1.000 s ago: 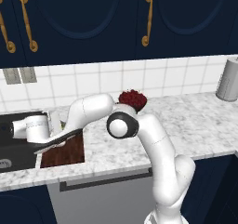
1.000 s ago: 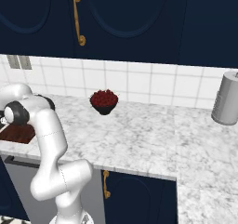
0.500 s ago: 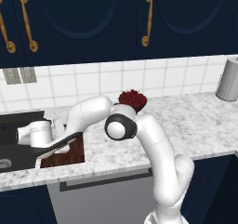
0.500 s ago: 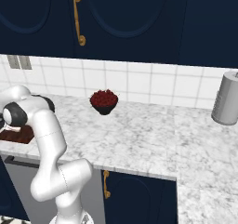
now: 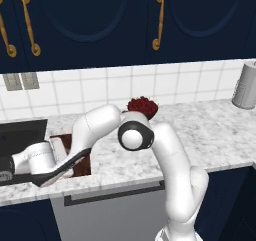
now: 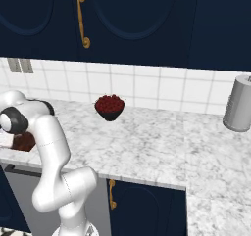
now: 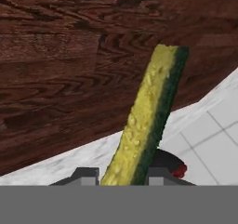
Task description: Pick up the sponge from the counter and clean the cutting board by briefly scrubbing or pressing down on the cutting board. Once finished, release the sponge.
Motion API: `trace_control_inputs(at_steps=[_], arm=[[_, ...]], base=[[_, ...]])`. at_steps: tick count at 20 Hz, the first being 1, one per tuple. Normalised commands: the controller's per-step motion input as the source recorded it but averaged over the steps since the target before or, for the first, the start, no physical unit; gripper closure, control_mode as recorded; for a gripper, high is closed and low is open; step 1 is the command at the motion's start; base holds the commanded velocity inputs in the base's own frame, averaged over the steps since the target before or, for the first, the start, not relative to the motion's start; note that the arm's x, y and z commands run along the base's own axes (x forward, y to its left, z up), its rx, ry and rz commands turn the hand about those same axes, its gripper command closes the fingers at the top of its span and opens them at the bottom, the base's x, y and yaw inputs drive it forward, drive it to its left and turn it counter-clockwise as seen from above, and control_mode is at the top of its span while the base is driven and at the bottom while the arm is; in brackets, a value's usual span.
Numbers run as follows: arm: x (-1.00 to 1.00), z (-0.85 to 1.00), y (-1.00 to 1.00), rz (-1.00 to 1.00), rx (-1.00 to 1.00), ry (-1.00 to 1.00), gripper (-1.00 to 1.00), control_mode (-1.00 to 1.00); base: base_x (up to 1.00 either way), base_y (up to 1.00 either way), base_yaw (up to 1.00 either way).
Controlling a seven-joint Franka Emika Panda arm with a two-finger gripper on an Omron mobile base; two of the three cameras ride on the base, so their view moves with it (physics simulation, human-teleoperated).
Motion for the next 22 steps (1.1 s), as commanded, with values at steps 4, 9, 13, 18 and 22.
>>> trace_control_inputs(at_steps=[4, 9, 13, 18, 22], arm=[[-0.85, -0.06, 0.18, 0.14, 0.00, 0.00, 1.00, -1.00], [-0.70, -0.09, 0.04, 0.11, 0.02, 0.01, 1.00, -1.00], [0.09, 0.02, -0.89, -0.02, -0.02, 0.00, 1.00, -1.00], [0.14, 0.08, -1.00, -0.11, -0.07, -0.01, 1.00, -1.00], [0.00, 0.00, -1.00, -0.10, 0.01, -0.06, 1.00, -1.00]], base=[[0.00, 0.00, 0.00], [0.00, 0.00, 0.00], [0.00, 0.00, 0.00], [0.00, 0.00, 0.00], [0.00, 0.00, 0.00]])
